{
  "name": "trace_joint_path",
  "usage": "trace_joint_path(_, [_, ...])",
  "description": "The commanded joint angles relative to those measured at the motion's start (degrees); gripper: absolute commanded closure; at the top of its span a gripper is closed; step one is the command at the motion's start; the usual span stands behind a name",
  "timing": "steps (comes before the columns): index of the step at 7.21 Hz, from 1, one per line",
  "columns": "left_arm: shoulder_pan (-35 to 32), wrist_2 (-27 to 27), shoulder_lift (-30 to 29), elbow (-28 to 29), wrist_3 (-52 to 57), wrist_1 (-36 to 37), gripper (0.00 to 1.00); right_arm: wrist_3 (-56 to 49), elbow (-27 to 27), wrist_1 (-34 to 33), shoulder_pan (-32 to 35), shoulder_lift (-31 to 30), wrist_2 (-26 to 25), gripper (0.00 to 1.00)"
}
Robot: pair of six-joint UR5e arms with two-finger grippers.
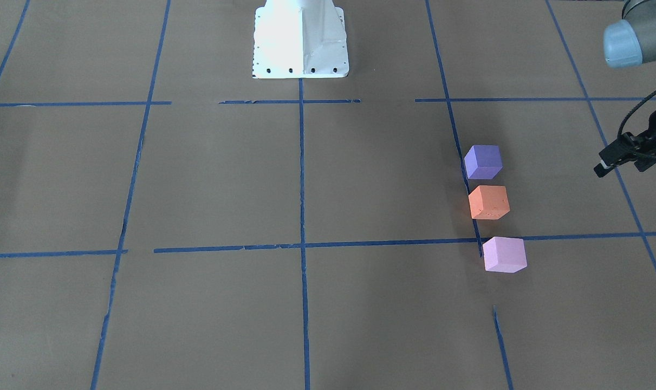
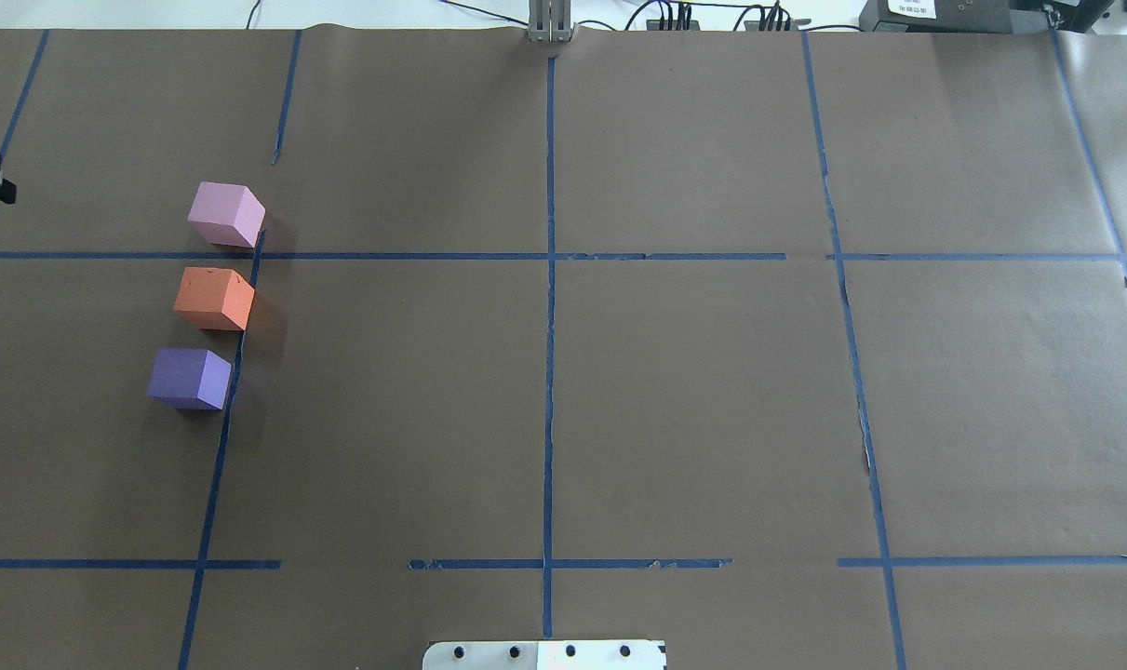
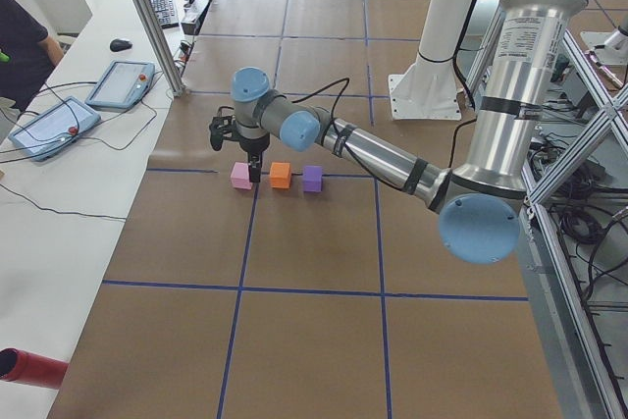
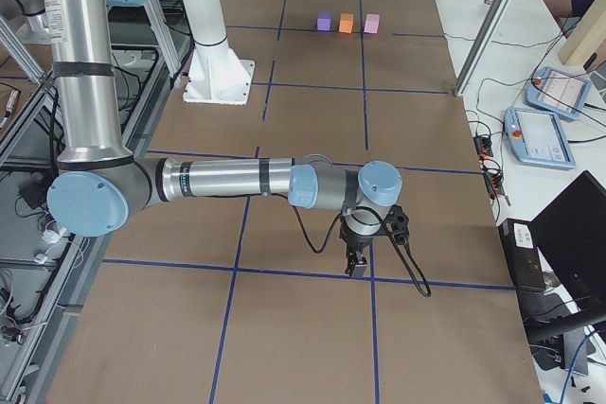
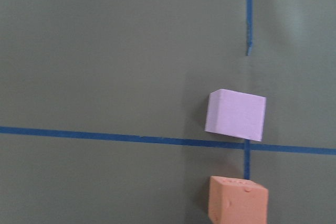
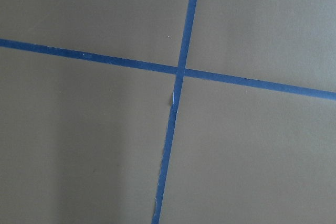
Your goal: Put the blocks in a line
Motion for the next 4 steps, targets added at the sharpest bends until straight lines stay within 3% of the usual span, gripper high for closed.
trace_joint_path(1, [-6.93,-0.13,4.45,1.26,12.19,-0.5,0.0,0.0,0.0,0.0,0.0,0.0,0.0,0.0])
trace_joint_path(4, [-15.02,0.22,6.22,4.41,25.56,0.28,0.0,0.0,0.0,0.0,0.0,0.0,0.0,0.0])
